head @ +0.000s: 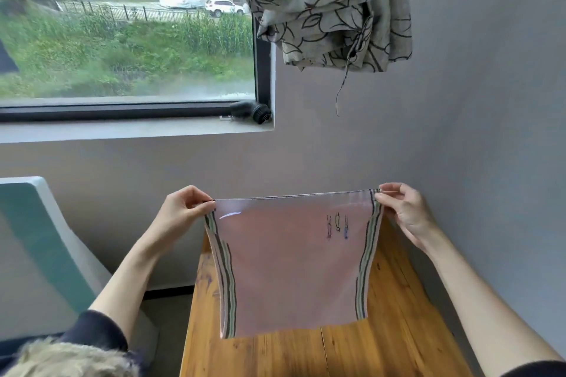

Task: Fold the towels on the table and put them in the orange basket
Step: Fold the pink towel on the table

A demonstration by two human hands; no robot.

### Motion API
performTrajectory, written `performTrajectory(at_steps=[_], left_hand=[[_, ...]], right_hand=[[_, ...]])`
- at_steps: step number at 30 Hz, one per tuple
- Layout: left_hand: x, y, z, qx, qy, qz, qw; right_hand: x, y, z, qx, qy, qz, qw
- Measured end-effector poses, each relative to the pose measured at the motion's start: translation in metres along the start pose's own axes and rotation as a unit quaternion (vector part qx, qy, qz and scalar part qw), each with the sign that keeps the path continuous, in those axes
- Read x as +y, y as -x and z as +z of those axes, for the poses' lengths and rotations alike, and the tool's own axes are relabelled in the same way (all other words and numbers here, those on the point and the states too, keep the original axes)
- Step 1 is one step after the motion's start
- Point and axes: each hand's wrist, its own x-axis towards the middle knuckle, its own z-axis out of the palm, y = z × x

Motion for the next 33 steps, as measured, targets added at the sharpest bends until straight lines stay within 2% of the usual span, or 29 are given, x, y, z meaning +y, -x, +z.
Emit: performTrajectory(at_steps=[3, 6, 8, 13, 19, 22, 26, 28, 30, 33], left_hand=[[0.001, 0.0, -0.005, -0.027, -0.046, 0.014, 0.998], [0.002, -0.001, -0.008, -0.024, -0.095, 0.024, 0.995], [0.002, -0.003, -0.007, -0.03, -0.121, 0.018, 0.992], [-0.003, -0.005, 0.002, -0.011, -0.152, 0.03, 0.988], [-0.005, -0.024, 0.027, 0.041, -0.259, 0.053, 0.963], [0.0, -0.032, 0.032, 0.07, -0.266, 0.035, 0.961], [0.003, -0.026, 0.022, 0.071, -0.182, 0.018, 0.981], [0.003, -0.017, 0.015, 0.048, -0.098, 0.001, 0.994], [0.004, -0.01, 0.01, 0.022, -0.005, -0.015, 1.0], [0.007, -0.008, 0.005, 0.011, 0.046, -0.026, 0.999]], right_hand=[[0.0, -0.005, -0.001, -0.046, 0.189, -0.046, 0.98], [0.0, -0.008, 0.005, -0.041, 0.282, -0.092, 0.954], [0.001, -0.011, 0.009, -0.066, 0.352, -0.083, 0.93], [-0.003, -0.022, 0.008, -0.08, 0.402, -0.057, 0.91], [-0.001, -0.037, 0.025, -0.071, 0.486, -0.052, 0.869], [-0.005, -0.042, 0.033, -0.044, 0.473, -0.052, 0.878], [-0.015, -0.04, 0.028, 0.027, 0.369, -0.079, 0.926], [-0.017, -0.032, 0.021, -0.002, 0.249, -0.038, 0.968], [-0.018, -0.024, 0.015, -0.04, 0.159, -0.003, 0.986], [-0.018, -0.023, 0.011, -0.059, 0.164, -0.008, 0.985]])
